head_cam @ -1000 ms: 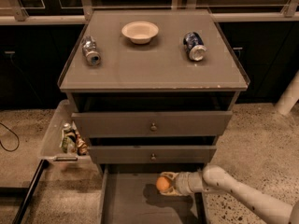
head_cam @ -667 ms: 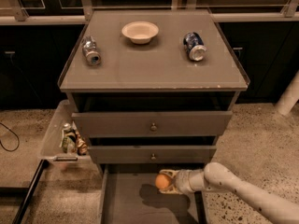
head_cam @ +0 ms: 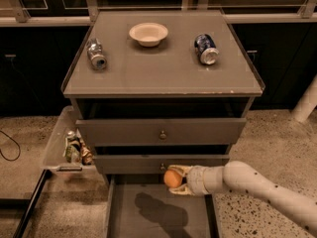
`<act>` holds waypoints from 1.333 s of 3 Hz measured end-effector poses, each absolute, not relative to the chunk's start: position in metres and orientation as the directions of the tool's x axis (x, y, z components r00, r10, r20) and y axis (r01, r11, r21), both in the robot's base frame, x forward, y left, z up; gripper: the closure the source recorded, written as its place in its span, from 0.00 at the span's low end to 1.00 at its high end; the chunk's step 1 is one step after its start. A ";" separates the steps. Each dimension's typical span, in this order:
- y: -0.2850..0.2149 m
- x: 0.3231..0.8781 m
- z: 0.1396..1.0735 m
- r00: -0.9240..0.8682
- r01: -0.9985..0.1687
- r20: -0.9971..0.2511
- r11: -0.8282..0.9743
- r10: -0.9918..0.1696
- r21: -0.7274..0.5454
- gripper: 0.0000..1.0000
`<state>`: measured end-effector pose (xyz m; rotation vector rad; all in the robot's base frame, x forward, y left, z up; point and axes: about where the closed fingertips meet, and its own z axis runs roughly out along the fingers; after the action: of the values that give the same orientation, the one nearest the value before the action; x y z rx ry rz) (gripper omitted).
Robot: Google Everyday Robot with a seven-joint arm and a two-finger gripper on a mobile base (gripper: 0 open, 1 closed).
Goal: Pick orange from bottom drawer and place on counter
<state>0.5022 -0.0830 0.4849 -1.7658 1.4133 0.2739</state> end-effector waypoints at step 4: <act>-0.144 0.534 0.699 0.443 -0.749 -0.510 0.009 -0.738 -0.663 1.00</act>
Offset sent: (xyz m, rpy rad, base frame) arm 0.0350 -0.0676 0.2337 -0.1870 -0.2954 -0.0430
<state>0.5342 -0.1443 0.6991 -1.7209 1.2904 0.0142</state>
